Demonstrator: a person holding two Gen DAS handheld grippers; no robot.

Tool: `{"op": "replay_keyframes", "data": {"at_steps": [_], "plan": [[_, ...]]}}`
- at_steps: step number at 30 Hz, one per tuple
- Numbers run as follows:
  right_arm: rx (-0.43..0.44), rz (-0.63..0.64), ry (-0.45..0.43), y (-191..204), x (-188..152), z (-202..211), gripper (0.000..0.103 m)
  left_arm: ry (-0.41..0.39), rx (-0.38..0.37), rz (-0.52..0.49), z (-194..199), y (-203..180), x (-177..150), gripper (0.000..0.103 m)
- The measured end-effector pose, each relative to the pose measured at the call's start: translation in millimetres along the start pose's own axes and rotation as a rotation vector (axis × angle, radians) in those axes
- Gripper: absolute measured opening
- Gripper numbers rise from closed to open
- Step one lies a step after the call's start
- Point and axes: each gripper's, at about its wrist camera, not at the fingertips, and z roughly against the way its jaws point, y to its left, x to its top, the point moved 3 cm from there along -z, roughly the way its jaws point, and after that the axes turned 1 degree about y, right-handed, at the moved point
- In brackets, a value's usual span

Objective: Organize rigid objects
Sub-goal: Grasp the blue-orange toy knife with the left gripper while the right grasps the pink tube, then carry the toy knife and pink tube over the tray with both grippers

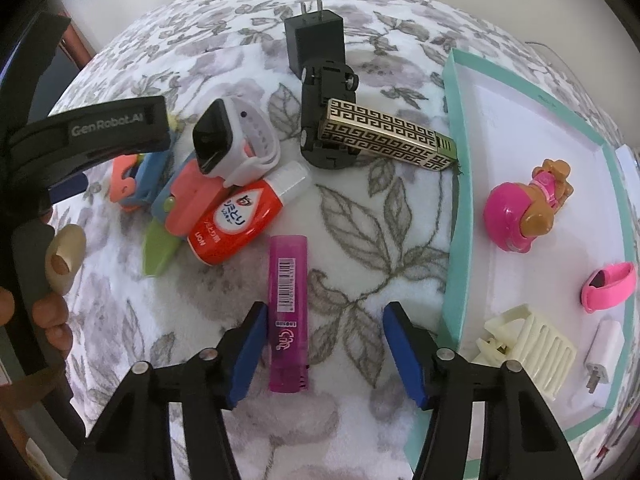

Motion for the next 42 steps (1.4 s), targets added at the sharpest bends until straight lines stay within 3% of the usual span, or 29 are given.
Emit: {"op": "replay_keyframes", "data": {"at_steps": [7,15,19,36,42], "plan": [[0.002,-0.025,-0.001,-11.3,-0.5,4.0,0.043,0.009,-0.055,-0.042,-0.2,-12.3,-4.5,0.062],[0.012,-0.065,-0.011,-32.9,1.1,7.9,0.024,0.009,-0.05,-0.05,-2.5,-13.9,-3.8,0.062],[0.01,-0.068,-0.016,-38.0,1.6,8.6,0.021,0.013,-0.045,-0.049,-0.4,-12.4,-6.0,0.062],[0.017,-0.076,-0.035,-32.6,5.9,11.6,0.021,0.014,-0.035,-0.025,3.7,-6.1,-6.6,0.061],[0.038,-0.093,-0.103,-34.0,13.9,36.3,0.021,-0.052,-0.054,0.003,28.2,-2.5,2.6,0.061]]}}
